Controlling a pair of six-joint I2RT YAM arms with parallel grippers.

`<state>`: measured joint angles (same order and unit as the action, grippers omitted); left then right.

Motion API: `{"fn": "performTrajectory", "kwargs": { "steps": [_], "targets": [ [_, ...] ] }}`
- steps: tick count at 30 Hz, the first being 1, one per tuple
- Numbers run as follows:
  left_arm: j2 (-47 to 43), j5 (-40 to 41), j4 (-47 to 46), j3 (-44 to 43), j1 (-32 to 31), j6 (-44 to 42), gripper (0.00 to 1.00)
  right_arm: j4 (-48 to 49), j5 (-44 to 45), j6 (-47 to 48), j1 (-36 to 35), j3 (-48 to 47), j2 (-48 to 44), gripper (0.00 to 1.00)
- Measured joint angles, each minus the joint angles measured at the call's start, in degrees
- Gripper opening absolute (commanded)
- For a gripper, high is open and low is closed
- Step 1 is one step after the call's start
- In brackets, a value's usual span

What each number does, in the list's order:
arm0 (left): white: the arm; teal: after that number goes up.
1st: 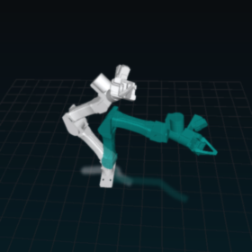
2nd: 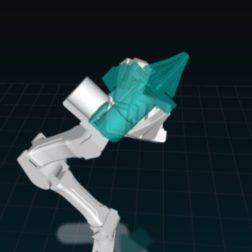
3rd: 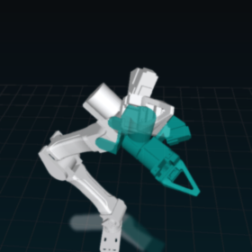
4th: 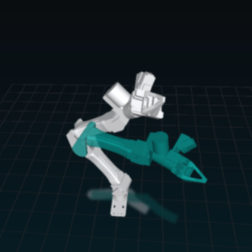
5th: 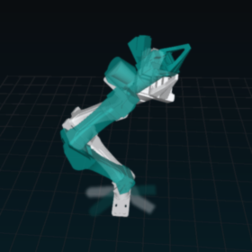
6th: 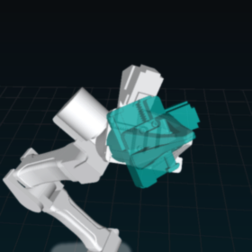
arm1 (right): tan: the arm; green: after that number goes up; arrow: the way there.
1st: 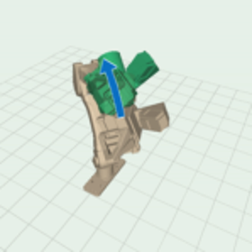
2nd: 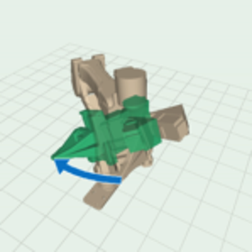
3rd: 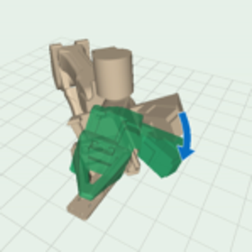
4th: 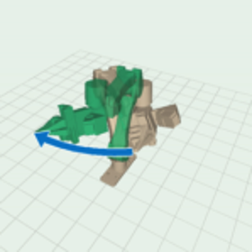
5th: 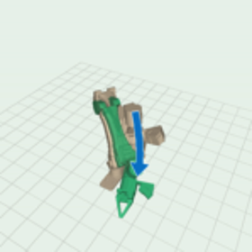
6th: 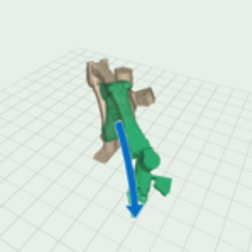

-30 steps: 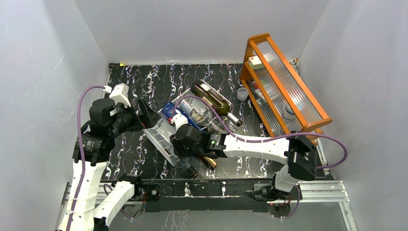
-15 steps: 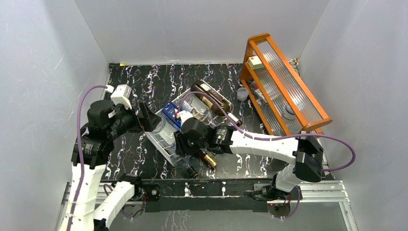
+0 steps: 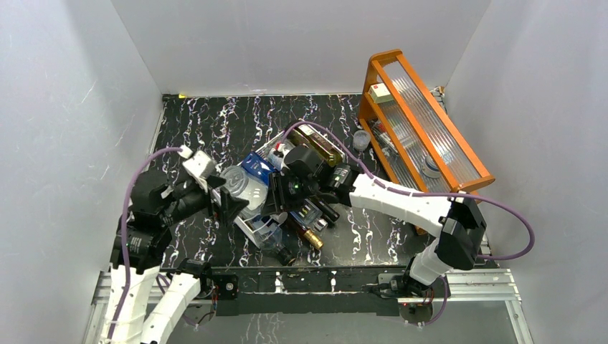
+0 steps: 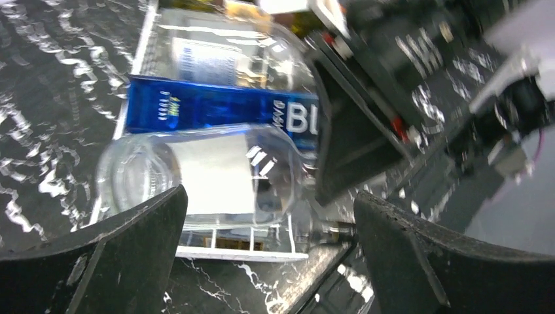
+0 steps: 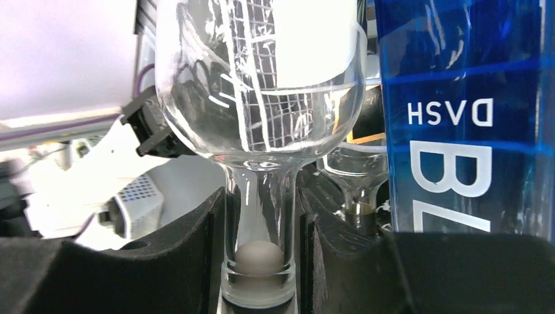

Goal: Take the wine bottle off the wine rack

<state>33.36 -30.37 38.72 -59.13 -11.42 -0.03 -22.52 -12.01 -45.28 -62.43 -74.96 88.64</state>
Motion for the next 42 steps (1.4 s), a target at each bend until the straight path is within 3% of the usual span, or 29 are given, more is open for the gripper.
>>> {"fn": "performTrajectory", "kwargs": {
  "steps": [7,17,26,34,42],
  "targets": [
    [-1.7,-11.8,-0.9,6.7,-1.1,-18.2,0.98,0.9,-5.3,-5.8,2.9,-0.2,0.1,0.35],
    [-5.5,-21.5,-8.4,14.6,-1.4,-33.6,0.98,2.1,-9.1,-10.3,5.1,-0.2,0.2,0.44],
    [0.1,-25.6,-14.8,15.6,-1.6,-38.6,0.96,4.7,-12.1,-12.1,6.2,-0.2,0.6,0.51],
    [1.5,-28.9,-19.2,18.4,-2.2,-38.6,0.97,8.1,-14.1,-13.0,6.5,-0.3,0.7,0.59],
    [3.6,-29.6,-25.0,20.2,-2.4,-37.8,0.91,11.6,-16.5,-11.8,6.5,-0.9,0.8,0.66]
  ]
}}
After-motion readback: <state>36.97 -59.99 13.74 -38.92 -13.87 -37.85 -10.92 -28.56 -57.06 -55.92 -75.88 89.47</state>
